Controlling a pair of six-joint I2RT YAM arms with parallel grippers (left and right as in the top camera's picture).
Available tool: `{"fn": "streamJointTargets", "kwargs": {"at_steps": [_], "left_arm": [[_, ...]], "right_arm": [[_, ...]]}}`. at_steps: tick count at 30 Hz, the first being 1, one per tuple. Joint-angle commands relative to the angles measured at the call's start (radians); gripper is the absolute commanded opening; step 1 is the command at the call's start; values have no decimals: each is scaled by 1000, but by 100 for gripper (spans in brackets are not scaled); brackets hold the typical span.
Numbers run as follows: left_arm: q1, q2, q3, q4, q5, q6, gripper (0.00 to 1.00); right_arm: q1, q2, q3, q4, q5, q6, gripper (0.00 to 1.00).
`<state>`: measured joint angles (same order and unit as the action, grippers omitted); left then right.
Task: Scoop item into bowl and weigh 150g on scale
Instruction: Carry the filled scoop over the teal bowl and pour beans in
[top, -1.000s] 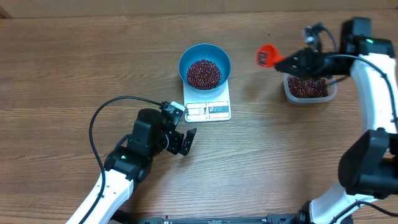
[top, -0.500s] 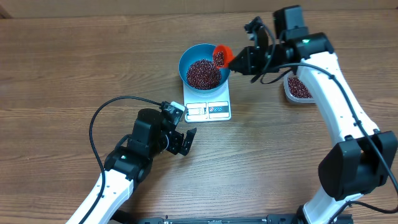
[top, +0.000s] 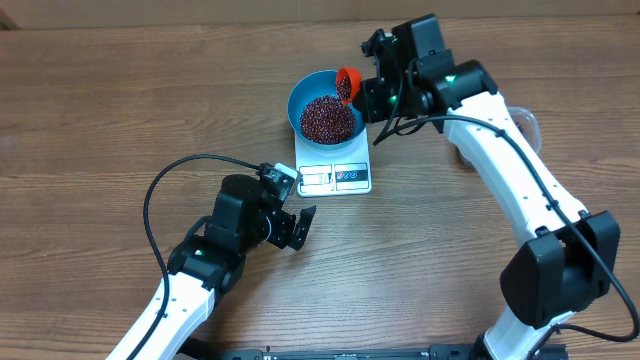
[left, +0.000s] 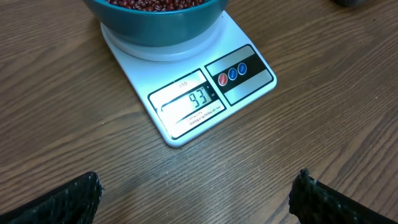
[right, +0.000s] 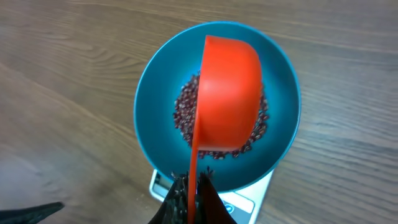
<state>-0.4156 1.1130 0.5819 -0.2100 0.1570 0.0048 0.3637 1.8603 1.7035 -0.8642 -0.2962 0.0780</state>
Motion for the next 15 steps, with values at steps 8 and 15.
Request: {"fn": "streamJointTargets", "kwargs": {"at_steps": [8,15], "left_arm": [[-4,-2,4,1,12,-9,100],[-4,-2,4,1,12,-9,100]], "right_arm": [[43,1,29,26,148,-8,4],[64,1,29,26,173,-79,4]]}}
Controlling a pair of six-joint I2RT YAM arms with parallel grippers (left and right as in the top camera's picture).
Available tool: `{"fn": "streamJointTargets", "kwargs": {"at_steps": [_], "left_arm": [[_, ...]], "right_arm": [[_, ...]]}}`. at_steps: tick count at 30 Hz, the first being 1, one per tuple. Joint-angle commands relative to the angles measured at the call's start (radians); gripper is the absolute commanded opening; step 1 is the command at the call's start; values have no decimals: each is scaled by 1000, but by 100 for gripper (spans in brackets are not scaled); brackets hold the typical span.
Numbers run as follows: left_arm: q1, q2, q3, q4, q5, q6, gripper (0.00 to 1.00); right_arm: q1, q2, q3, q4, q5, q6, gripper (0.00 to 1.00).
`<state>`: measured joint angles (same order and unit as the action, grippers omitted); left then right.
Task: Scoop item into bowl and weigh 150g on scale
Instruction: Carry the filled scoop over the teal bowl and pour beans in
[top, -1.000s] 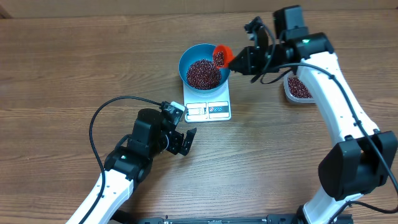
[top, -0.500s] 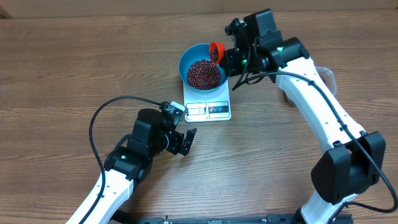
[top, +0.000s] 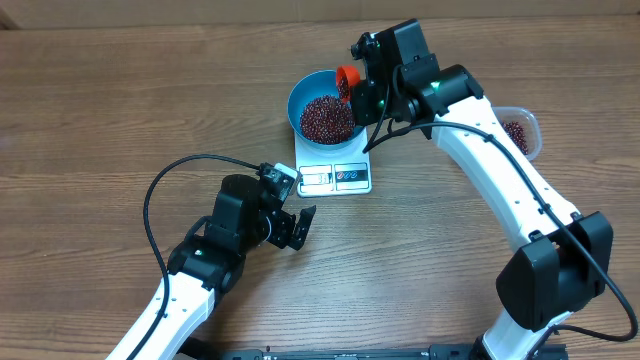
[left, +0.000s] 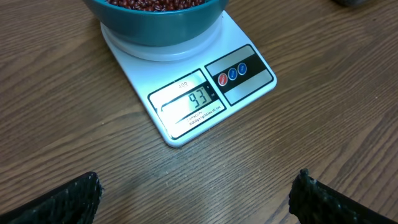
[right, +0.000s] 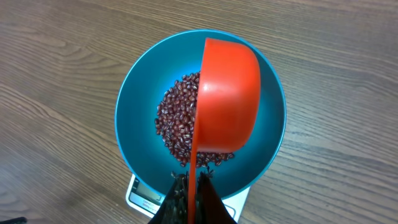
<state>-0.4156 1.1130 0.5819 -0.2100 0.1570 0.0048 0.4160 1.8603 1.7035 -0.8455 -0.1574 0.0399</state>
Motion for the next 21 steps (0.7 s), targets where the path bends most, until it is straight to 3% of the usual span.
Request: {"fn": "streamJointTargets", "kwargs": {"at_steps": [1,8,15,21], "left_arm": [[-4,-2,4,2,12,-9,100],[-4,-2,4,2,12,-9,100],[-4,-2,4,2,12,-9,100],[-4,-2,4,2,12,-8,100]], "right_arm": [[14,1,29,8,36,-50,4],[34,1,29,12,57,-172,4],[88,1,29,16,238,-306,4],[101,1,29,30,291,-310,4]]}}
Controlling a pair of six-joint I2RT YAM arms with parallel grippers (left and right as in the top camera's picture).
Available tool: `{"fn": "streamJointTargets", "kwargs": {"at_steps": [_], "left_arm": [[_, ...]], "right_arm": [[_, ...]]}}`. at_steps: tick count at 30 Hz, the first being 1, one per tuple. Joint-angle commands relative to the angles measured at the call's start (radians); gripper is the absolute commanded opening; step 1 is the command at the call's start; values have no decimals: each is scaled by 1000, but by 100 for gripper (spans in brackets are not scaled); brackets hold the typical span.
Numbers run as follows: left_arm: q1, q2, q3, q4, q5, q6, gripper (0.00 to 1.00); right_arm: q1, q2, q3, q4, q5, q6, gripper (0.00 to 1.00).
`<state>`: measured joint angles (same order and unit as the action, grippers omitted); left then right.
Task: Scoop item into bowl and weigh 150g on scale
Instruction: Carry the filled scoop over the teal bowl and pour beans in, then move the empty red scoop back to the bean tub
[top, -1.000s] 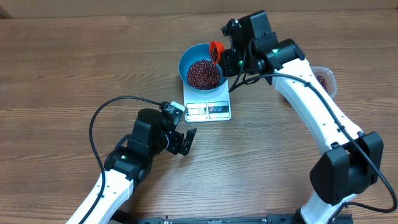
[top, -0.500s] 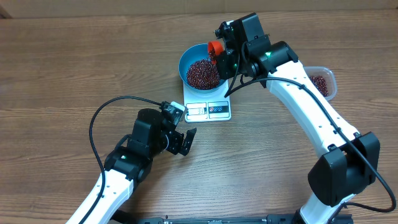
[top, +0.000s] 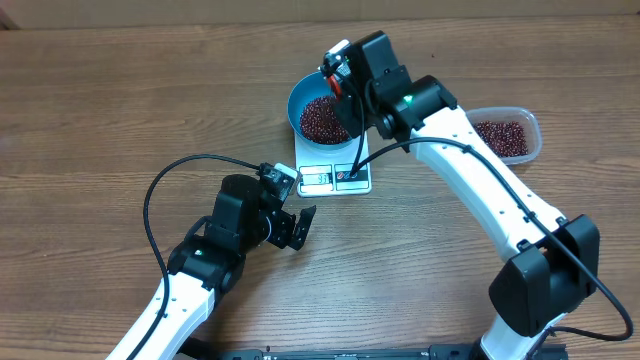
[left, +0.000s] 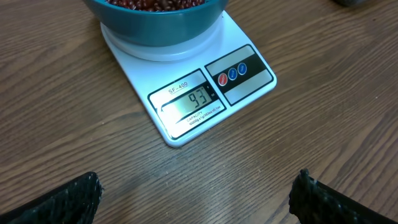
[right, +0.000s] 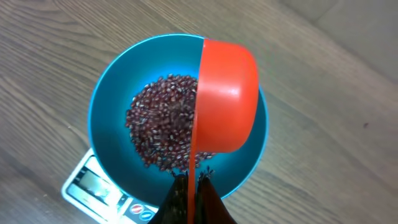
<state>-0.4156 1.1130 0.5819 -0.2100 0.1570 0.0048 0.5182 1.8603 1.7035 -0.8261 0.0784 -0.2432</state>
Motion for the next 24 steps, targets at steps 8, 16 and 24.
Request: {"fn": "streamJointTargets", "kwargs": {"at_steps": [8,16,24], "left_arm": [[-4,-2,4,1,12,-8,99],[-4,-2,4,1,12,-9,100],[-4,-2,4,1,12,-8,100]], "right_arm": [[-4,1,41,9,6,-11,4],[-22,-28,74,7,-6,37,4],[-130,-141,76,-53,-133,64,4]]}}
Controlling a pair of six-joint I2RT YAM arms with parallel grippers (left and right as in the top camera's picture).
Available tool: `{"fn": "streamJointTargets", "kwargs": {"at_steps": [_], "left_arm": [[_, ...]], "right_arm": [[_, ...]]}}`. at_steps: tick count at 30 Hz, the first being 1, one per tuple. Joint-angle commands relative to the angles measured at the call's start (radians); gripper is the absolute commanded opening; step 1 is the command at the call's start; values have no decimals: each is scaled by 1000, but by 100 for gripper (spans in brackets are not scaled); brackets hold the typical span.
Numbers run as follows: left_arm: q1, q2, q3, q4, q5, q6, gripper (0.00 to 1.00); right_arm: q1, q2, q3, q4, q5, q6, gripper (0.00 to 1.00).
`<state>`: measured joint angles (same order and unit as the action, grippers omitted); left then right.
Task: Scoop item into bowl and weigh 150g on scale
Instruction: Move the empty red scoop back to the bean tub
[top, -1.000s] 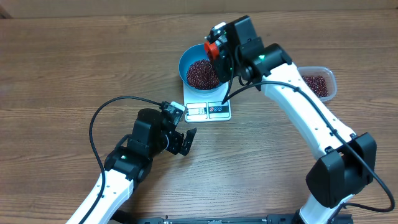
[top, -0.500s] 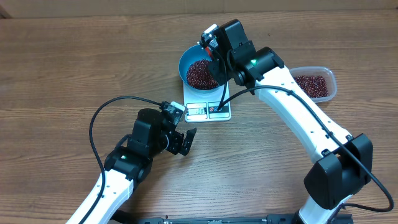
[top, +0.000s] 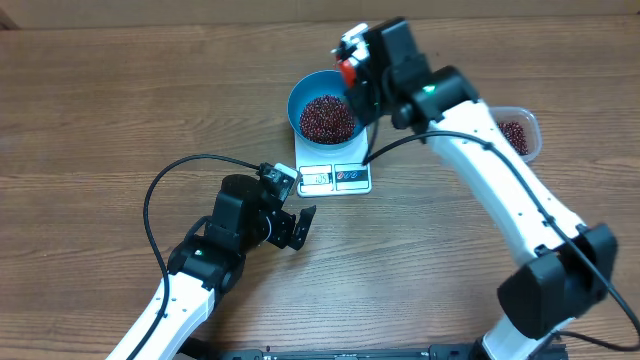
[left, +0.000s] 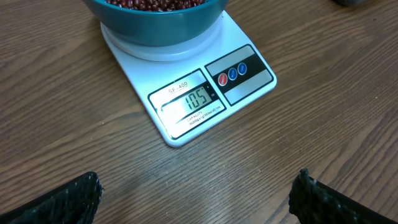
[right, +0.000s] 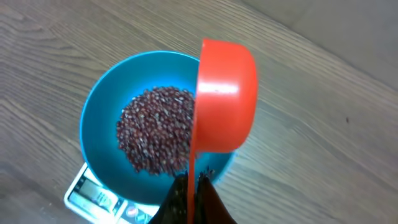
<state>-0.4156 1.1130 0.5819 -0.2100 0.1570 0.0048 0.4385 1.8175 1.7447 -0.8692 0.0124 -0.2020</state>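
Note:
A blue bowl (top: 300, 95) of dark red beans (right: 152, 124) stands on the white scale (left: 186, 99), whose display (left: 198, 99) reads 105. My right gripper (right: 191, 186) is shut on the handle of an orange scoop (right: 224, 102), held tipped on its side over the bowl's right rim; the same scoop (top: 349, 70) shows from overhead. My left gripper (left: 193, 193) hangs open just above the table in front of the scale, nothing between its fingers (left: 68, 199).
A clear plastic tub (top: 520, 130) holding more red beans sits at the right, partly hidden by my right arm. A black cable (top: 160, 190) loops over the table by my left arm.
The scale reading has gone from 93 to 105. My right gripper with the scoop has shifted from over the bowl's middle toward its right rim and sits higher.
The scoop was held tipped over the bowl at every moment, with the scale at 93. My right arm swung left over the bowl, uncovering the bean tub. Now the scoop is at the bowl's right edge and the display reads 105. My left arm stayed still.

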Motion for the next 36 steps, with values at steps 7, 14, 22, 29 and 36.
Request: {"fn": "streamJointTargets", "kwargs": {"at_steps": [7,14,22,29,36], "left_arm": [[-4,-2,4,1,12,-9,100],[-4,-2,4,2,12,-9,100],[-4,-2,4,2,12,-9,100],[-4,-2,4,2,12,-9,99],[-4,-2,4,1,12,-9,99]], "right_arm": [[-251,-192,34,-153,-127,22,4],[-462,-194,16,-335,-127,22,4],[-570,-184,-140,-309,-127,23,4],[-578,-183,-320,-159,-123,22,4],[-579,-182,-453,-21,-3,72,4]]}}
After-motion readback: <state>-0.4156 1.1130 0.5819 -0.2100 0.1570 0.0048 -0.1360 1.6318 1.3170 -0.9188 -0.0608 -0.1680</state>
